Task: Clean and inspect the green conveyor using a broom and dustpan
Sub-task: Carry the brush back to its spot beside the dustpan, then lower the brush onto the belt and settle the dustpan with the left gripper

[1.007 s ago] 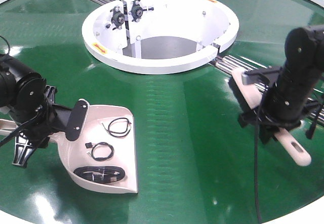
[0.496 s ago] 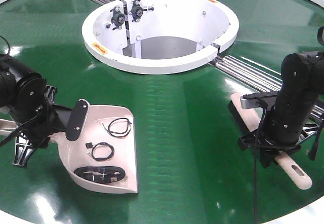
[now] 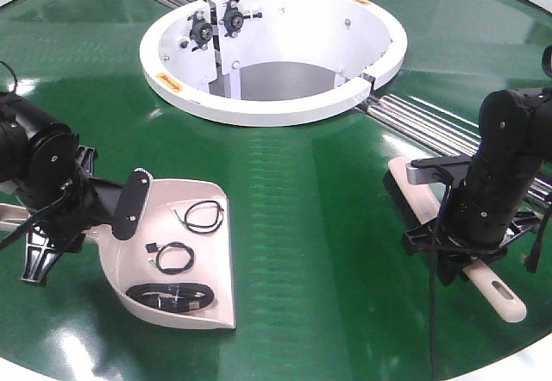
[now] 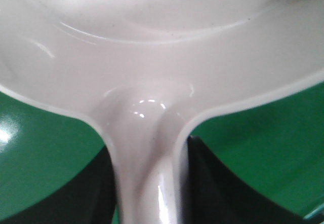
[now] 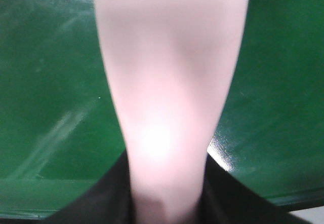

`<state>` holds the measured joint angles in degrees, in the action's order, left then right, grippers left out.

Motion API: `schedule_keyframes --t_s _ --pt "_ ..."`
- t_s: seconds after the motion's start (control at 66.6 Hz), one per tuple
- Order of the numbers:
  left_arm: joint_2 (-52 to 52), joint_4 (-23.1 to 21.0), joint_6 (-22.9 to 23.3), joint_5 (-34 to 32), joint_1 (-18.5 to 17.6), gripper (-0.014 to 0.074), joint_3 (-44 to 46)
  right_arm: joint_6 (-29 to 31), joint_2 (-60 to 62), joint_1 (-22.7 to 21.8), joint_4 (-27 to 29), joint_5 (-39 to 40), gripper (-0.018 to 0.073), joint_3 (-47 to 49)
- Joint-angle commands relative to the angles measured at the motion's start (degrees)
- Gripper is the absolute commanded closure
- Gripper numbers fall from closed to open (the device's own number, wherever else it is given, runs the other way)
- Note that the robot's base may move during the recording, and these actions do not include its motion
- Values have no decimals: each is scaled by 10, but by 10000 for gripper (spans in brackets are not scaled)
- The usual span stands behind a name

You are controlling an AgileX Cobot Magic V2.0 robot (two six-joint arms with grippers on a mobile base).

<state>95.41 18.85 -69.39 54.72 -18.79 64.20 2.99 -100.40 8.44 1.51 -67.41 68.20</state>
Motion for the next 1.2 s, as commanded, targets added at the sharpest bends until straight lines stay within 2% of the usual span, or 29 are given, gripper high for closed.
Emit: schedule_keyframes --t_s 0.0,0.195,0.346,0.526,0.646,0.766,0.901,1.187 --pt "-15 -7 -19 30 -9 602 9 5 28 -2 2 1 551 13" --pt "-15 -9 -18 27 -8 594 9 7 28 -2 5 1 551 13" --pt "-15 -23 -18 33 -8 548 9 11 28 -2 5 0 551 13" --pt "-15 -53 -18 29 -8 418 9 11 28 -2 5 1 551 13" --pt "-15 -60 -18 11 -8 308 9 11 28 -2 7 1 551 13" --pt "-15 -70 -18 12 -8 235 9 11 28 -2 6 -1 551 13" --pt "-15 -86 -18 15 -8 223 9 11 28 -2 6 -2 551 13" --pt "-16 -82 -11 24 -8 207 9 13 28 -2 6 1 551 13"
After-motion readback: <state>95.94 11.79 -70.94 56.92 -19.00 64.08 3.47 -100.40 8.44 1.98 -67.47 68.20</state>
